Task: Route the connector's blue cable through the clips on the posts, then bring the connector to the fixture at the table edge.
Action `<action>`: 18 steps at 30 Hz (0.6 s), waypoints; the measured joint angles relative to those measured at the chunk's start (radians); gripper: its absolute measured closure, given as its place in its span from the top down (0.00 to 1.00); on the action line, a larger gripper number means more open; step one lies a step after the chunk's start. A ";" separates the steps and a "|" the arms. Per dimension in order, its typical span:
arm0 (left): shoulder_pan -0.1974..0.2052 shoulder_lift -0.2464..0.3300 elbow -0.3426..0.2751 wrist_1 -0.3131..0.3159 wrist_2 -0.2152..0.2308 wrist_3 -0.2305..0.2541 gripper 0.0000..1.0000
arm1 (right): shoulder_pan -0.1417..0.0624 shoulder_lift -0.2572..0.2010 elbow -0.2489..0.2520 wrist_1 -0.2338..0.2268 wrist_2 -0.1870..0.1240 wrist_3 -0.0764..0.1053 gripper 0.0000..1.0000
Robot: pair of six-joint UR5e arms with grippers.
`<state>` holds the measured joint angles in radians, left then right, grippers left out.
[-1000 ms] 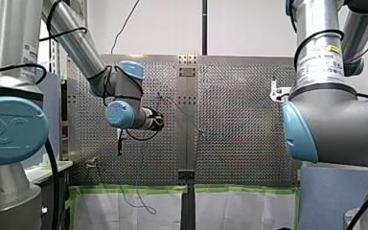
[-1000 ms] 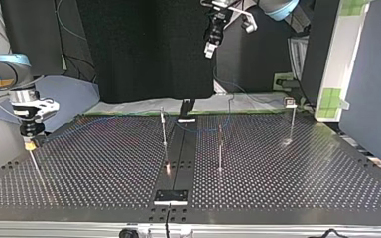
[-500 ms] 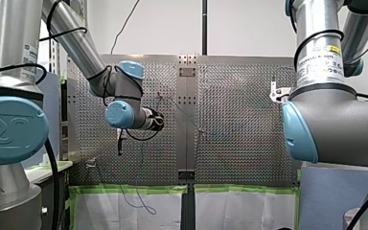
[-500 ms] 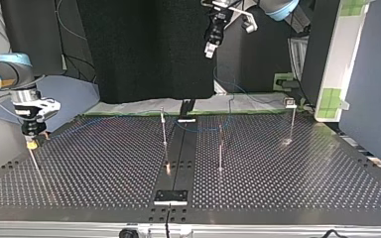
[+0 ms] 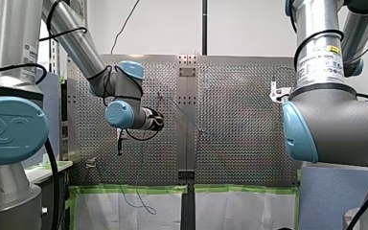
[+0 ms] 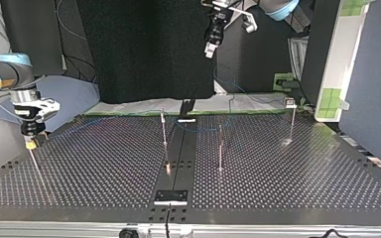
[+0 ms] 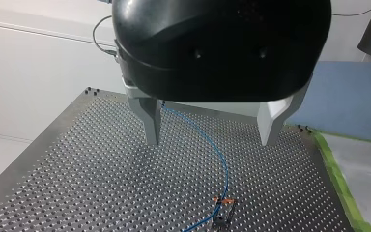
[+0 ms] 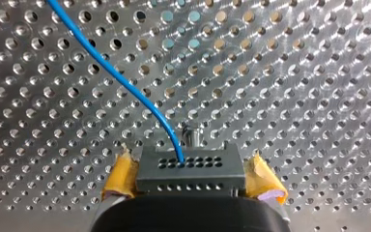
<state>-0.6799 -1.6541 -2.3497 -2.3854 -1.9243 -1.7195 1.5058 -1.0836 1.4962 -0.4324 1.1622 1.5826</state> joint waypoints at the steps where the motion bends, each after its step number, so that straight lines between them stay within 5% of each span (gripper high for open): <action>1: 0.000 0.000 0.000 0.000 0.000 0.000 1.00 | 0.000 0.000 0.000 0.000 0.002 0.000 0.99; 18: 0.000 0.000 0.000 0.000 -0.001 0.001 1.00 | -0.001 0.000 0.000 0.001 0.020 0.004 0.99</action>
<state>-0.6799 -1.6541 -2.3497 -2.3856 -1.9254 -1.7190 1.5048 -1.0838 1.4958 -0.4316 1.1821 1.5862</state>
